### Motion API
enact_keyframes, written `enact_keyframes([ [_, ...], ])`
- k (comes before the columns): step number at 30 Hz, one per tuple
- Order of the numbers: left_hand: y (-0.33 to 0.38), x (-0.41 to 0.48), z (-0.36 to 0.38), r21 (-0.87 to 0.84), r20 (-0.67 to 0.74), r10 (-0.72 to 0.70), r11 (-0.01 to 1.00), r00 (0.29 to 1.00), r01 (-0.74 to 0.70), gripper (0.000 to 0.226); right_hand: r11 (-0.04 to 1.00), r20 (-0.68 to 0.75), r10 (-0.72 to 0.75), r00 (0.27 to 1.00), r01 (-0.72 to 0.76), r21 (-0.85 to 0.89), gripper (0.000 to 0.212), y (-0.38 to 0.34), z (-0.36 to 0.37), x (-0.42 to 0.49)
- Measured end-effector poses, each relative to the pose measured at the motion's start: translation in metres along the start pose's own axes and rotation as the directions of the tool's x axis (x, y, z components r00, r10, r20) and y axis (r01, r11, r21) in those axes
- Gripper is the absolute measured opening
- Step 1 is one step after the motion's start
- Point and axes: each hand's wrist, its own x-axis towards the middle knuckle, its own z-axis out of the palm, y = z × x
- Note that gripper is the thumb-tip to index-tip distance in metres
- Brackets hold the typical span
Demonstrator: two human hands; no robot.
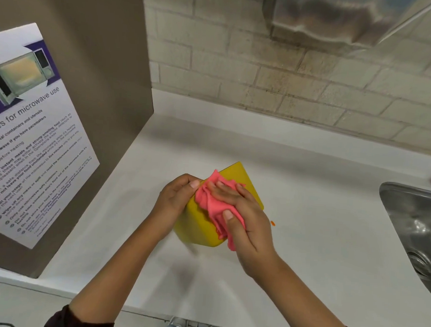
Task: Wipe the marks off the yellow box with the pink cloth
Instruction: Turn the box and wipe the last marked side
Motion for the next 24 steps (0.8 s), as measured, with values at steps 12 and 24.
enact_keyframes([
  [12,0.003,0.001,0.001,-0.014,-0.001,0.005,1.0,1.0,-0.005,0.049,0.999,-0.034,0.045,0.998,-0.045,-0.004,0.037,0.003,-0.005,0.01],
  [24,-0.008,0.01,-0.002,-0.05,-0.017,-0.016,0.999,1.0,0.015,0.041,0.997,0.269,-0.028,0.963,0.008,0.077,0.034,-0.005,-0.022,0.009],
])
